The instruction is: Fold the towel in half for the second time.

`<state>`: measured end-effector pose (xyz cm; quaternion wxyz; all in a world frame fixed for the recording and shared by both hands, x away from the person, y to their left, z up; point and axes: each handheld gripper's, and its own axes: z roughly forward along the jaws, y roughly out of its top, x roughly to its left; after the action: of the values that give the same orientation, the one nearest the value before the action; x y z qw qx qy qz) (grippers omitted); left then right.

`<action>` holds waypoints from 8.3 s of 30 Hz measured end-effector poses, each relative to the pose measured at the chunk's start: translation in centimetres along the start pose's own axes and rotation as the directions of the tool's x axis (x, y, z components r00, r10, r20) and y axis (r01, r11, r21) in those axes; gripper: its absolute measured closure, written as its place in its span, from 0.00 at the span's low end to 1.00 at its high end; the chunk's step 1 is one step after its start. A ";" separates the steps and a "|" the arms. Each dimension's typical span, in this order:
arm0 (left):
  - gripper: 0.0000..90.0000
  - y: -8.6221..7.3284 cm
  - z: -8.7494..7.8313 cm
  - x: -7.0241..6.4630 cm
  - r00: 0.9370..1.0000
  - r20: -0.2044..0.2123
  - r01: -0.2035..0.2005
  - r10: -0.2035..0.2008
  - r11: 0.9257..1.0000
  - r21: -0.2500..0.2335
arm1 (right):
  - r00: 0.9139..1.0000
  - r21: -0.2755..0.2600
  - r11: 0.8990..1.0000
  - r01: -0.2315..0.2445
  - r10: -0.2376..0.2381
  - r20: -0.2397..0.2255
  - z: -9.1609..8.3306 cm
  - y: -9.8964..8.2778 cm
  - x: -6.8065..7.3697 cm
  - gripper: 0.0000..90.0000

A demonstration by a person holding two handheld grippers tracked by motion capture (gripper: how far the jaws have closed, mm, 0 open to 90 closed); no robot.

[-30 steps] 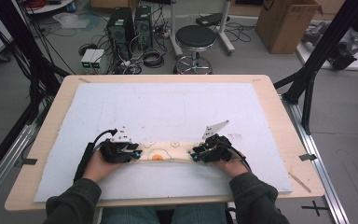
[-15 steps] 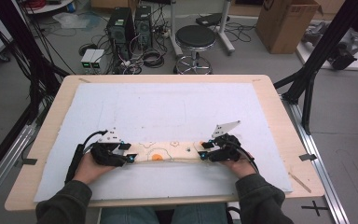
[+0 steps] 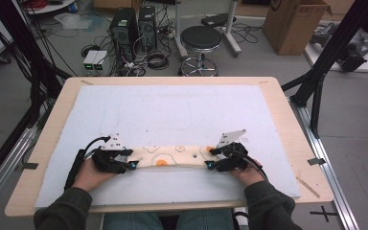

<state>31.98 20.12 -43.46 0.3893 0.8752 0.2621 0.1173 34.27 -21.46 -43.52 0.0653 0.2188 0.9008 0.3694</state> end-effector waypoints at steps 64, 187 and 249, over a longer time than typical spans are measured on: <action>0.91 4.3 2.5 6.3 0.949 -0.201 0.228 -0.242 0.970 -0.089 | 0.965 -0.070 0.969 -0.235 0.241 0.100 0.6 4.2 -8.5 0.89; 0.36 1.5 -4.8 2.4 0.968 -0.095 0.197 -0.231 0.941 -0.275 | 0.950 -0.271 0.928 -0.254 0.292 0.109 -4.1 3.7 -4.5 0.16; 0.27 -3.6 -7.6 -2.9 0.965 -0.159 0.166 -0.207 0.957 -0.238 | 0.943 -0.296 0.923 -0.248 0.300 0.145 -7.1 -4.1 0.3 0.14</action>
<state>25.10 25.22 -41.01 0.4686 0.7828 0.3636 0.1883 30.58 -28.40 -41.22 0.1266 0.3657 0.7913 0.4734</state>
